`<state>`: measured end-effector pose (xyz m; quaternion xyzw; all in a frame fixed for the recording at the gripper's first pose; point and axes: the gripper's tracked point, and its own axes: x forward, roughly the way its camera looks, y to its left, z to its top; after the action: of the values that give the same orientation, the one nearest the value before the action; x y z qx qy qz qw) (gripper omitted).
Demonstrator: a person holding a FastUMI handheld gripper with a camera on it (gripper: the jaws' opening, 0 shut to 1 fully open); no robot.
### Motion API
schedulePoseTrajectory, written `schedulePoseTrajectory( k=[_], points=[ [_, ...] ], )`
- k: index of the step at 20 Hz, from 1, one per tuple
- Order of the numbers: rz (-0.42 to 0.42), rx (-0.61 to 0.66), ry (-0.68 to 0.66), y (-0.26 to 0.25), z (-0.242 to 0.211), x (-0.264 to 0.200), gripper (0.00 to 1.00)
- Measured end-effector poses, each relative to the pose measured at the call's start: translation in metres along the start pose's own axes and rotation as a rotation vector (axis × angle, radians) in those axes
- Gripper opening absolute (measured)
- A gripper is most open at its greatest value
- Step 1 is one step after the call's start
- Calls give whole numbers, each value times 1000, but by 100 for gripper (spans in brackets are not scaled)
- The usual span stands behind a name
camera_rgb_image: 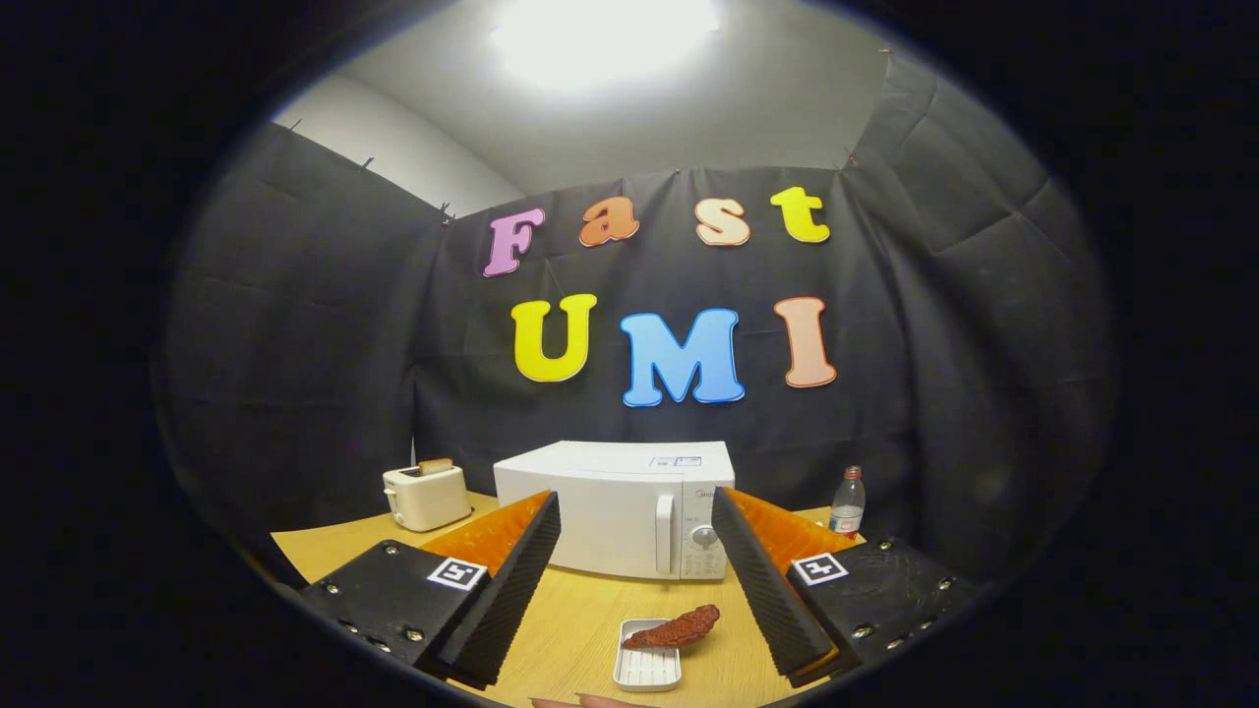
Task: Open the microwave, put the food inside, and close the microwave door.
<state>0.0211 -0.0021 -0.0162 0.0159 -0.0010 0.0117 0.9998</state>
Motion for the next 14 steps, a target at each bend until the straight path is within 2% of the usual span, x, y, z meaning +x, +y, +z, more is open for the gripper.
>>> schedulePoseTrajectory(
  k=[9,14],
  points=[
    [-43,-45,0,0,-27,45,97],
    [-53,0,-31,0,-34,77,97]
  ],
)
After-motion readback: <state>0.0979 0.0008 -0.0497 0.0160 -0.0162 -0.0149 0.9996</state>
